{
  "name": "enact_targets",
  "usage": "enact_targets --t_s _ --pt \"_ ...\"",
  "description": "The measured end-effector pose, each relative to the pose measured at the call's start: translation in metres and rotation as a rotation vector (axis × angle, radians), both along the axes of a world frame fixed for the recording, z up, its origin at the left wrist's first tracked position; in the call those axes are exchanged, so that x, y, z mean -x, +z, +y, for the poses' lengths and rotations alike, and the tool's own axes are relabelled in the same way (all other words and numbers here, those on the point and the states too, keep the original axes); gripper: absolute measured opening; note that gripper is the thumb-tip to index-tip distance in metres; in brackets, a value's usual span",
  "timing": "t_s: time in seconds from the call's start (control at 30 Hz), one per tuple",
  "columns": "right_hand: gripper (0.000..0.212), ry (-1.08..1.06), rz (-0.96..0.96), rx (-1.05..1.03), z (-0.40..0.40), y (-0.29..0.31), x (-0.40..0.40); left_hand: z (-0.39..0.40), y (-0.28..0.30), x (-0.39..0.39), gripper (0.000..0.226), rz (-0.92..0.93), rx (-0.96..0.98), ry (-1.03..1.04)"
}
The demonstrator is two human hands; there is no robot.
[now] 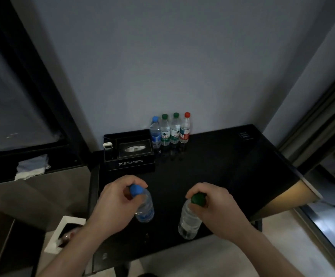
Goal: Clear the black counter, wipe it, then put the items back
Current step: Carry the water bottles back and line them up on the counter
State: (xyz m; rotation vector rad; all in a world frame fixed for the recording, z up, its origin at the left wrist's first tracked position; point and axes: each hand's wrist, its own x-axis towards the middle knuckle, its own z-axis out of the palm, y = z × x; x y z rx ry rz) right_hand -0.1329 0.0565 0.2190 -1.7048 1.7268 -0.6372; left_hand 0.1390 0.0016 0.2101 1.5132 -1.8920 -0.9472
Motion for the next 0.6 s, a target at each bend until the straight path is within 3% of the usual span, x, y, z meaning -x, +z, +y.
enact_targets --t_s 0.2,0.6 --pt "0.027 0.062 0.045 -0.01 -0.029 -0.013 0.059 -0.01 0.0 0.063 0.029 -0.012 -0.019 0.005" --pt "0.024 -0.062 -0.027 -0.054 -0.102 -0.023 0.152 -0.11 -0.031 0.165 0.032 -0.066 -0.061 -0.123"
